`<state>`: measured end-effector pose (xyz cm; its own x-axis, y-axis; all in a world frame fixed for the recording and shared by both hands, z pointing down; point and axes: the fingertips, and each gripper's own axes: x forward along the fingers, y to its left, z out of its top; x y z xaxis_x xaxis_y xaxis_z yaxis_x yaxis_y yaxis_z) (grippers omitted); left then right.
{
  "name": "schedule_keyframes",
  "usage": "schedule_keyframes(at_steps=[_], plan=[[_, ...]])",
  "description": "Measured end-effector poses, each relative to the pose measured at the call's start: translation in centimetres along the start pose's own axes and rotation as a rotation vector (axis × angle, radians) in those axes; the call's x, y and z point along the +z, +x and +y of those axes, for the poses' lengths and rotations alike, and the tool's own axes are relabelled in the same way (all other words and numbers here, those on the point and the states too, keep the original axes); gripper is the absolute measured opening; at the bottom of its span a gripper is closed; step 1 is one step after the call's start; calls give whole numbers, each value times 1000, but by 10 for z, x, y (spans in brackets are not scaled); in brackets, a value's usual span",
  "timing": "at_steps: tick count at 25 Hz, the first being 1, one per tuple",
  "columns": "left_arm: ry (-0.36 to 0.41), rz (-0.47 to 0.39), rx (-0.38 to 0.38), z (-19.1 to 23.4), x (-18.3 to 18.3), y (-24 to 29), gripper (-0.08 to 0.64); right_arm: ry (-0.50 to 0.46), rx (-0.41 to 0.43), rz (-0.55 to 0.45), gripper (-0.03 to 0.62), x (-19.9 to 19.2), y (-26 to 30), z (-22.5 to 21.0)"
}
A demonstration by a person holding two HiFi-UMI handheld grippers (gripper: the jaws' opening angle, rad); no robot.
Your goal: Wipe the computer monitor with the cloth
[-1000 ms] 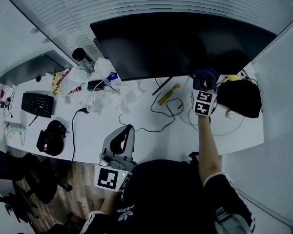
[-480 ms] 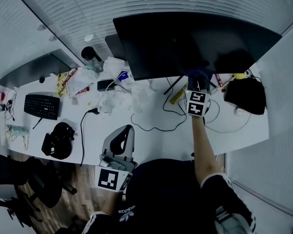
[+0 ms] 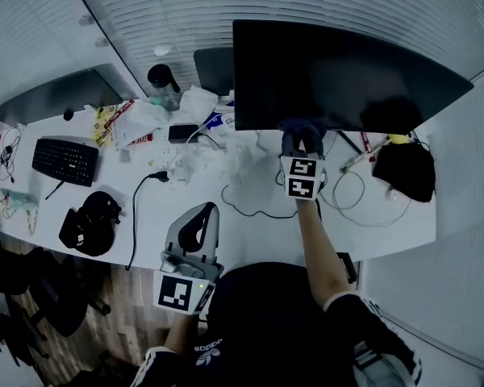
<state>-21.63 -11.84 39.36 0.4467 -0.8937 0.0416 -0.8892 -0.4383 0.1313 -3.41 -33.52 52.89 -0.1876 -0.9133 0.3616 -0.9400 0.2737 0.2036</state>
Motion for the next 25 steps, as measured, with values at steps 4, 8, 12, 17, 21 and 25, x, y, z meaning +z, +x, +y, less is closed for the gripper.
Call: schedule_keyframes(at_steps=[4, 8, 12, 17, 21, 25], plan=[[-16, -9, 26, 11, 0, -6, 5, 10, 47, -7, 49, 10, 4, 33], [-27, -47, 39, 17, 3, -11, 5, 5, 95, -11, 49, 14, 7, 63], [-43, -23, 49, 23, -1, -15, 5, -9, 156, -22, 49, 23, 9, 96], [-41, -29, 51, 27, -3, -18, 5, -36, 224, -13, 49, 24, 15, 130], [-37, -58, 59, 30, 1, -21, 5, -34, 230, -9, 49, 24, 18, 137], [-35, -61, 66, 34, 2, -24, 5, -35, 224, -10, 49, 27, 18, 136]])
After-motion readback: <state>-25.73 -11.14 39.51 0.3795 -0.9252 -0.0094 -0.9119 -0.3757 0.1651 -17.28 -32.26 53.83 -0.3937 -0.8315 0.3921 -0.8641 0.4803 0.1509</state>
